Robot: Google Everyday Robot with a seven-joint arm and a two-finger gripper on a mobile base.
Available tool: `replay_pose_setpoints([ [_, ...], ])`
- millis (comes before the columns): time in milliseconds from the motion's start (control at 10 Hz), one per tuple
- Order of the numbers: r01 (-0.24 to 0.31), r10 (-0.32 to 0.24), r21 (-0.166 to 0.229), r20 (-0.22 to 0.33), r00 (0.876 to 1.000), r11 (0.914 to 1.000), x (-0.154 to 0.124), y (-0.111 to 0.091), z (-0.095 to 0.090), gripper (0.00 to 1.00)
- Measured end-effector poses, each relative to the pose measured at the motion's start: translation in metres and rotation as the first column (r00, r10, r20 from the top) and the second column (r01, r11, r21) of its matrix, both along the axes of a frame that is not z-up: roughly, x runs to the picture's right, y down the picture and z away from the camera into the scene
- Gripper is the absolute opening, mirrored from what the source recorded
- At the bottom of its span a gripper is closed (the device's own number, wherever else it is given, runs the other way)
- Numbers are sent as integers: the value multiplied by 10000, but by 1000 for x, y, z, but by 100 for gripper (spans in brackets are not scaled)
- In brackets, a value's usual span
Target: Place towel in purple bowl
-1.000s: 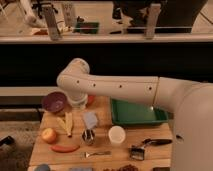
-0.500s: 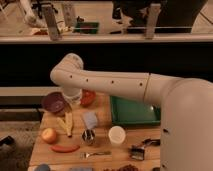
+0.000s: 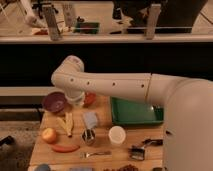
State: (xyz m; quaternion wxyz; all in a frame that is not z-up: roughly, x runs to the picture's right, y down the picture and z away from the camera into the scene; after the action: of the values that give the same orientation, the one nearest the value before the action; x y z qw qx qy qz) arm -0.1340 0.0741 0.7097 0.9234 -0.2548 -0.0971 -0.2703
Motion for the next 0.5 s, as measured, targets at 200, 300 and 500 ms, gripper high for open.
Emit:
replay_pose_setpoints([
  [200, 294, -288, 452, -128, 9995, 9985, 13, -14, -6, 79],
  [300, 311, -303, 953, -99, 9995, 9950, 11, -22, -13, 80],
  [500, -181, 182, 1372, 8, 9998, 9904, 20, -35, -20, 80],
])
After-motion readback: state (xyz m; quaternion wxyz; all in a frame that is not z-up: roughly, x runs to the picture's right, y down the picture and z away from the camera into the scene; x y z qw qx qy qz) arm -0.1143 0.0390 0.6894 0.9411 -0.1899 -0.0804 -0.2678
